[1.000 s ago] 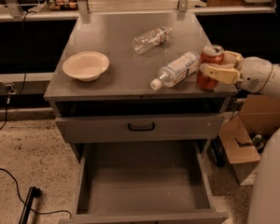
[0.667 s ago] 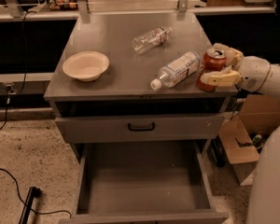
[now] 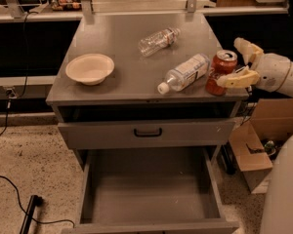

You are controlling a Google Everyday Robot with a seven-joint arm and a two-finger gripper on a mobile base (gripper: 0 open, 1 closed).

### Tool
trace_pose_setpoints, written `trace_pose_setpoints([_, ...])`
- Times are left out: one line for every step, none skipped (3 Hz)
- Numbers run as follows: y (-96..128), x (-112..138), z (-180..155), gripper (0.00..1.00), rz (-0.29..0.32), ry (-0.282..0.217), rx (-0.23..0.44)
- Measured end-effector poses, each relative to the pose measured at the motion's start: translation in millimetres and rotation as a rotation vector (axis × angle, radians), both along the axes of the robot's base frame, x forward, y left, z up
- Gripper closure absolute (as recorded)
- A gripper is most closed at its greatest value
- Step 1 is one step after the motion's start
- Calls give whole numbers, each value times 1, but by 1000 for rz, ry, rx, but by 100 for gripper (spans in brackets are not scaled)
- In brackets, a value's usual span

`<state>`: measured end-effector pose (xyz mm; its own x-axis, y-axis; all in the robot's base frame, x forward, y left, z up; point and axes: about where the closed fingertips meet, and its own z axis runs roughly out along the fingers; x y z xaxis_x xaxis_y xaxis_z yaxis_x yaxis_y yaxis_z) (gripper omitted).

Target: Pick coke can from middle drawer and place on counter

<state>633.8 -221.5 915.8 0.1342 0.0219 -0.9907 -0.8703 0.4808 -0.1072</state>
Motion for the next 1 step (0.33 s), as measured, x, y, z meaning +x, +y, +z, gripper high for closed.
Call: trace_pose_setpoints([-36,-7,33,0,-69,-66,-43])
